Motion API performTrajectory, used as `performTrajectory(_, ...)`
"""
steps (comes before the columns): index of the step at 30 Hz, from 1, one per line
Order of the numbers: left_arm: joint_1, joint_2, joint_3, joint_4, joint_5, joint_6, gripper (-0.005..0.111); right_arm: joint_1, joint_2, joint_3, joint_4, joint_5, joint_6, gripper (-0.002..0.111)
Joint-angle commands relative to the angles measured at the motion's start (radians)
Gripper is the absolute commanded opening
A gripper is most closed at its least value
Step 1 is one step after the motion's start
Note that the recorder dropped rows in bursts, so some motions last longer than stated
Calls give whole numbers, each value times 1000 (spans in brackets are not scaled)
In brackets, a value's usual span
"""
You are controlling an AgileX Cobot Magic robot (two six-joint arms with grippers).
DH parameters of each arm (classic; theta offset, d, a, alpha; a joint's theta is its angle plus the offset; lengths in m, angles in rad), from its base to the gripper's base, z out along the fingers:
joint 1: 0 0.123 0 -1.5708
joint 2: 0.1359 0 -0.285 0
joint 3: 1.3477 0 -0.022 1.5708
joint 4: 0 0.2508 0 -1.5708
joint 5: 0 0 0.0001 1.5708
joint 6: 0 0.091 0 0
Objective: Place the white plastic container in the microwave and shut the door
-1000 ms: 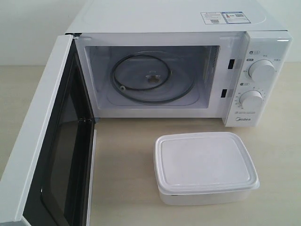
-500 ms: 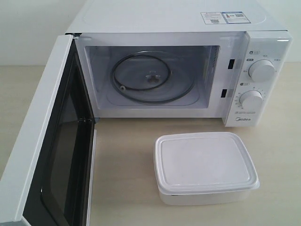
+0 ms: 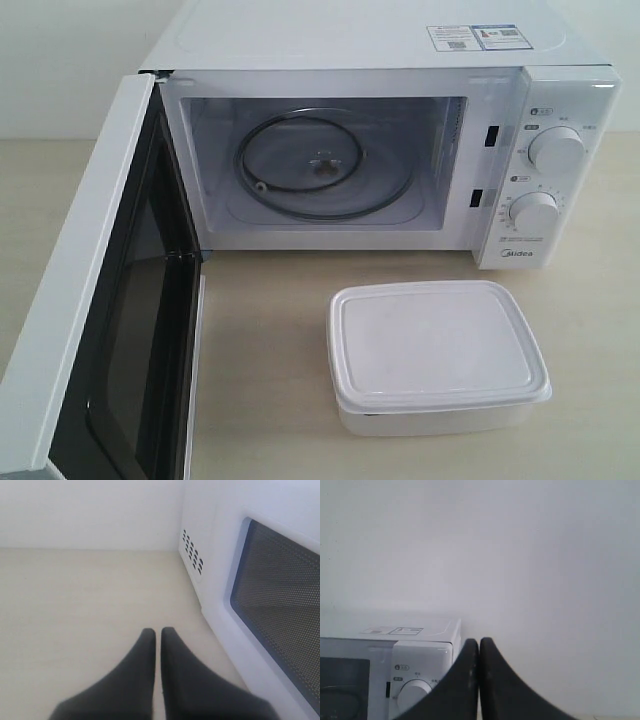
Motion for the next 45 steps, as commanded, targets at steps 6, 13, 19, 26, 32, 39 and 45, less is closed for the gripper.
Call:
performTrajectory(6,2,-4,4,4,1,2,4,0,490,-146,17,-159,-62,0)
performTrajectory(13,2,-4,4,4,1,2,4,0,629,-146,17,-239,-45,0)
performTrajectory(19,2,-4,4,4,1,2,4,0,628,-146,17,-214,2,0)
performTrajectory(26,2,-4,4,4,1,2,4,0,628,-146,17,-233,116,0)
performTrajectory(32,2,-4,4,4,1,2,4,0,628,-214,-158,-210,158,0)
performTrajectory(39,2,-4,4,4,1,2,4,0,711,-267,-234,-138,256,0)
performTrajectory(45,2,-4,4,4,1,2,4,0,1102,-256,-668,-457,465,0)
